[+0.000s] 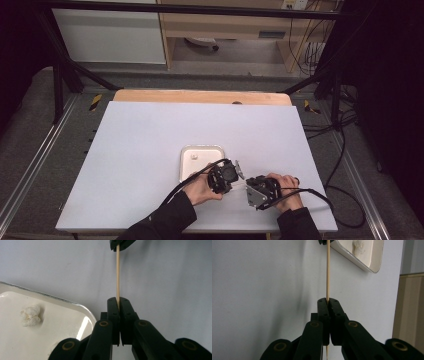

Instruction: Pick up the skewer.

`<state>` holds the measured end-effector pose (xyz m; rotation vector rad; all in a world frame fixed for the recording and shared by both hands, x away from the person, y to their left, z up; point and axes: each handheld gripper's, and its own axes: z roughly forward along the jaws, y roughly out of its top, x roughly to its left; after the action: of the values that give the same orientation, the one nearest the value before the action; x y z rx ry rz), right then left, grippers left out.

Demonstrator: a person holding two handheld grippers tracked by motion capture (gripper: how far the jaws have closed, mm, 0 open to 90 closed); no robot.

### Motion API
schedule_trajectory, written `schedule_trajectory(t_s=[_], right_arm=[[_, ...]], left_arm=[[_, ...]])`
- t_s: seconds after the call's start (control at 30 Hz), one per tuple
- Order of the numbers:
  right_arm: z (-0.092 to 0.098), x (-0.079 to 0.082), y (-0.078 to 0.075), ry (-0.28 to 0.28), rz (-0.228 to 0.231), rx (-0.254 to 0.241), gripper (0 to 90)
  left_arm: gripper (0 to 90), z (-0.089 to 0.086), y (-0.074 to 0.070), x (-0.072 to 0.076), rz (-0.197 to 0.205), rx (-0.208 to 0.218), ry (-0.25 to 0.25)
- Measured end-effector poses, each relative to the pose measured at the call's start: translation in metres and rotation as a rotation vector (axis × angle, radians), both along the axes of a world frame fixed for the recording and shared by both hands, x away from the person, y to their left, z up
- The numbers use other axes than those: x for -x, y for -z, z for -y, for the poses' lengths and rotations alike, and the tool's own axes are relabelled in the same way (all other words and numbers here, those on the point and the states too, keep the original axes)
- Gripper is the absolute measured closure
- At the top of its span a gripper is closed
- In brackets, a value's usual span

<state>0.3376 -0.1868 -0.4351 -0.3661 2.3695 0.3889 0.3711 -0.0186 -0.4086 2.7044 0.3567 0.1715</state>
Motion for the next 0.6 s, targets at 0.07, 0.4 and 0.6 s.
schedule_trajectory(t_s=[0.07, 0.4, 0.6], right_arm=[[0.000, 0.001, 0.000, -0.001, -0.003, -0.003, 89.1], [0.001, 0.001, -0.002, 0.010, -0.002, -0.024, 87.8], [0.012, -0.001, -0.010, 0.111, -0.048, -0.167, 70.4]], left_arm=[[88.3, 0.000, 0.000, 0.001, 0.002, -0.008, 0.002], [88.6, 0.000, -0.002, 0.003, 0.015, -0.001, -0.006], [88.6, -0.009, -0.005, 0.003, 0.039, 0.014, -0.019]])
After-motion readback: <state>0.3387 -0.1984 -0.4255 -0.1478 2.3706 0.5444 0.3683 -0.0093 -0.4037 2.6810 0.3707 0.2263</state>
